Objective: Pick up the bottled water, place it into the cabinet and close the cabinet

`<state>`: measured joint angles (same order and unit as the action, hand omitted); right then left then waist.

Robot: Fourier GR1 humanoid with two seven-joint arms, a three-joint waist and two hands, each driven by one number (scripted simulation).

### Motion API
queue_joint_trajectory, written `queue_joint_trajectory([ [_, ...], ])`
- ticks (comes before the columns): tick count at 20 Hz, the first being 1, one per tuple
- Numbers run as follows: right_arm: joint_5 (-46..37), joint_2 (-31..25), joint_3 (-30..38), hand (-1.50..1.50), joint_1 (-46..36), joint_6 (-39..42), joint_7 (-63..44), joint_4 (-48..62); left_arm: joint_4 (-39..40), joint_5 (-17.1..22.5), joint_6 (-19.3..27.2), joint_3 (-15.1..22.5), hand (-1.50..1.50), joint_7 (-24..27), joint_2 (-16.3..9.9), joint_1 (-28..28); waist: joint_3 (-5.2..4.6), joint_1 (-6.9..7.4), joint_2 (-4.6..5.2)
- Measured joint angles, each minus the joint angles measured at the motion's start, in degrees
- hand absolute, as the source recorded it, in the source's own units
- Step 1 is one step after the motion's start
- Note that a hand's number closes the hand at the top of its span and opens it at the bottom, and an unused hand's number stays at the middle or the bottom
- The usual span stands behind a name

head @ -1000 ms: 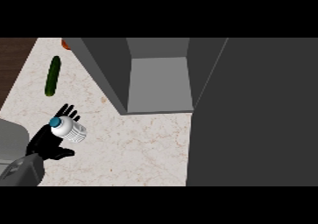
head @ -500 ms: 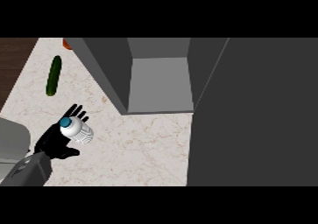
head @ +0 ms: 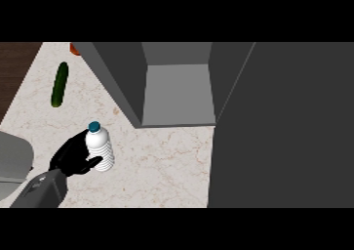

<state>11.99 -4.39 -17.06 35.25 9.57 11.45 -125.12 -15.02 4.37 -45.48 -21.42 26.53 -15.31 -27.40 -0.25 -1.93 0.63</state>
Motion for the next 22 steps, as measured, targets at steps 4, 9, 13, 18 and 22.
queue_joint_trajectory([
  [4, 0.33, -0.76, 0.27, -1.50, 1.43, 0.69, 0.85, -0.42, -0.60, 0.02, 0.04, 0.25, 1.50, 0.50, -0.03, 0.45, 0.01, -0.04, -0.06],
  [9, 0.22, -0.51, 0.13, -1.50, 0.92, 0.30, 0.71, 0.29, -1.72, 0.11, 2.45, 0.32, 1.50, 2.30, 0.64, 1.04, 0.03, 0.33, -0.12],
  [13, 0.02, -0.47, -0.08, -1.50, 1.61, -0.13, 0.66, -0.31, -3.57, 1.67, 8.81, -1.39, 1.50, 6.56, 3.14, 3.44, 0.10, 0.86, -0.34],
  [18, -0.41, -0.44, -0.15, -1.50, 2.05, -0.50, 1.19, 0.15, -6.12, 4.88, 11.89, -3.43, 1.50, 9.38, 5.12, 5.78, 0.21, 1.39, -0.59],
  [22, -2.89, 0.14, -2.80, -1.50, 3.17, -1.42, 2.31, 0.34, -8.03, 7.32, 11.86, -3.93, 1.50, 8.25, 6.05, 6.47, 0.22, 1.51, -0.68],
])
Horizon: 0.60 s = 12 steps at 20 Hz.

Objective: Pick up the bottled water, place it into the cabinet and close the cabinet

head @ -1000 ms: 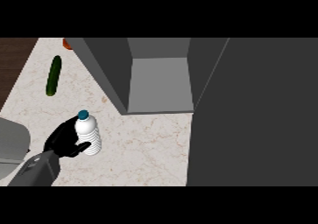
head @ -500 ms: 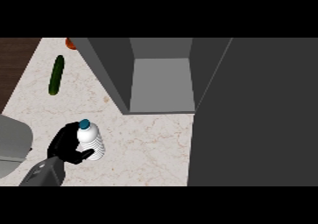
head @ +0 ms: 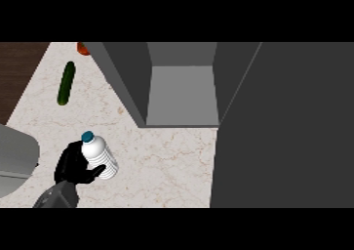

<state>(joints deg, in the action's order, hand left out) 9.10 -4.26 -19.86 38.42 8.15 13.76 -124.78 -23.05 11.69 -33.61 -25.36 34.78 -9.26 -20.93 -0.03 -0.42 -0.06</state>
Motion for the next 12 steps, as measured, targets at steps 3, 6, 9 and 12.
queue_joint_trajectory([
  [3, 0.75, -0.47, 0.63, -1.50, -0.59, 0.01, 0.19, 0.09, -2.09, 1.94, -0.90, 0.15, 1.50, -2.33, 0.31, 0.60, 0.02, 0.13, -0.03],
  [6, 1.12, -0.51, 0.79, -1.50, -2.02, -0.36, -0.75, 0.62, -6.81, 3.74, -1.17, 1.11, 1.50, -5.18, 2.07, 1.81, 0.05, 0.45, -0.12],
  [9, 2.19, -1.24, 1.69, -1.50, -2.37, -0.26, -1.59, 0.04, -13.36, 5.21, -0.19, 2.72, 1.50, -8.41, 4.32, 3.91, 0.09, 0.60, -0.17],
  [12, 2.19, -1.20, 1.09, -1.50, -2.44, -0.64, -1.95, -0.43, -20.93, 6.54, 1.30, 4.88, 1.50, -11.82, 6.47, 6.40, 0.10, 0.64, -0.20],
])
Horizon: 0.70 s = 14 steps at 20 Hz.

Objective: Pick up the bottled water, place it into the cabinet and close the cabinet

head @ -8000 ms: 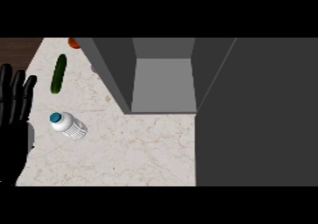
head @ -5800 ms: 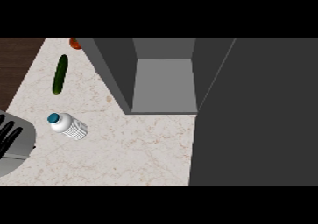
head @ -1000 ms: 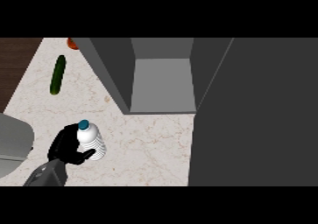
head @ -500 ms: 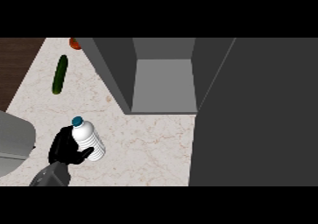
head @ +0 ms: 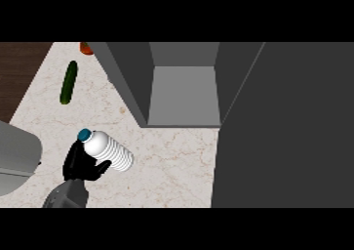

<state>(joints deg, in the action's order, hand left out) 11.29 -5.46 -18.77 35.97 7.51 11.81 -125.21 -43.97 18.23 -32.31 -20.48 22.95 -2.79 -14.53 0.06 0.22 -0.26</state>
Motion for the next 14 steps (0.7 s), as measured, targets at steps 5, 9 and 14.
queue_joint_trajectory([
  [5, -0.62, 0.23, -1.56, -1.50, 0.39, -0.51, 0.52, 0.39, -12.03, 4.34, 6.44, 7.42, 1.50, -5.61, 1.94, 2.87, -0.01, -0.07, -0.04],
  [9, -0.91, 0.99, -2.28, -1.50, -1.51, -1.51, -0.07, 1.35, -20.61, 6.72, 12.99, 13.07, 1.50, -9.08, 2.46, 3.55, -0.02, -0.12, 0.02],
  [14, -0.67, 0.11, -2.84, -1.50, -0.08, -0.98, 1.88, 2.22, -25.56, 8.28, 23.11, 19.99, 1.50, -11.31, 2.68, 0.04, -0.03, -0.53, 0.09],
])
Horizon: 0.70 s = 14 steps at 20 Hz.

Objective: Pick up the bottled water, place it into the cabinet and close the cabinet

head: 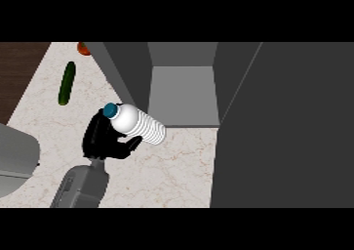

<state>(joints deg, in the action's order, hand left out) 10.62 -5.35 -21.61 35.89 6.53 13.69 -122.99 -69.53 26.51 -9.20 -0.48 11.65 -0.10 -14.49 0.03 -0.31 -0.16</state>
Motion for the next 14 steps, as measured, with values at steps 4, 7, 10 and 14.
queue_joint_trajectory([
  [4, 0.64, 0.13, -0.05, -1.50, -1.40, -0.75, -1.09, -0.28, -3.05, -0.76, 7.17, 4.11, 1.50, -1.50, -0.25, -1.81, -0.05, 0.07, 0.06],
  [7, 0.80, -0.11, -0.09, -1.50, -1.75, -1.09, -1.76, -0.62, -3.18, -0.29, 12.41, 6.14, 1.50, -1.46, -1.29, -2.24, -0.15, 0.28, 0.05],
  [10, 1.15, -0.29, 0.17, -1.50, -2.21, -0.96, -1.80, -0.21, -4.14, -1.06, 18.73, 8.55, 1.50, -2.26, -2.19, -2.61, -0.26, 0.30, 0.08],
  [14, 1.98, -0.24, 0.58, -1.50, -3.85, -0.85, -2.71, 0.25, -2.12, -4.26, 23.86, 8.39, 1.50, -1.57, -3.75, -4.64, -0.34, 0.01, 0.24],
])
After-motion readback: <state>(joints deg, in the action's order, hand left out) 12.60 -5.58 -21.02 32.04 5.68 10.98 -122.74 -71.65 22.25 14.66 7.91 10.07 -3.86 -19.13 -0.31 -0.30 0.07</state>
